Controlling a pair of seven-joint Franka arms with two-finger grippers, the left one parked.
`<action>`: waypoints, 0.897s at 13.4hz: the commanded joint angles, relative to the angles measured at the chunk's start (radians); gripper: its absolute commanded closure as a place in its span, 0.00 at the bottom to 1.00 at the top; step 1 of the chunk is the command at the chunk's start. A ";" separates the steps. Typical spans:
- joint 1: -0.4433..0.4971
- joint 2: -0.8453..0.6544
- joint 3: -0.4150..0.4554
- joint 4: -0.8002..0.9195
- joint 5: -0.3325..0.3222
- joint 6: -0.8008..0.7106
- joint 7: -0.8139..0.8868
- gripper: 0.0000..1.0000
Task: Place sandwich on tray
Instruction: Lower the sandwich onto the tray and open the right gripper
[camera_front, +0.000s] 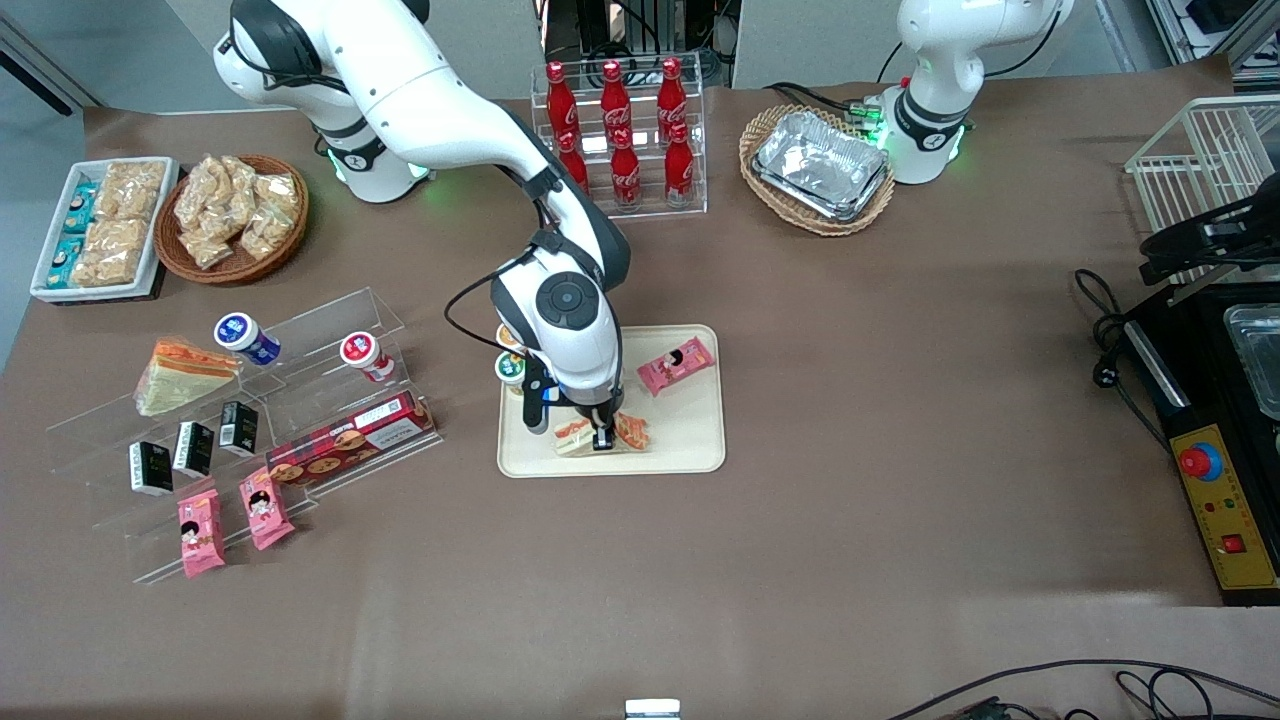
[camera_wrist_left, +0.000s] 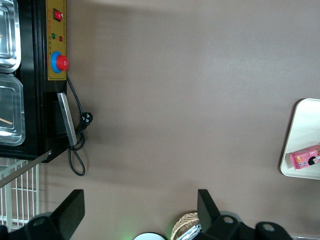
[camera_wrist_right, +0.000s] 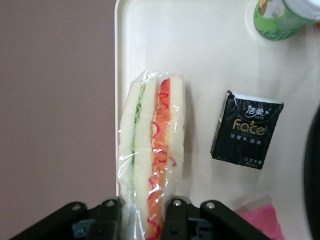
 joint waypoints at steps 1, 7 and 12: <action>0.000 0.036 0.005 0.019 -0.014 0.068 0.029 1.00; -0.005 0.064 0.005 0.019 -0.027 0.130 0.016 0.95; -0.016 0.076 0.005 0.016 -0.013 0.158 0.026 0.00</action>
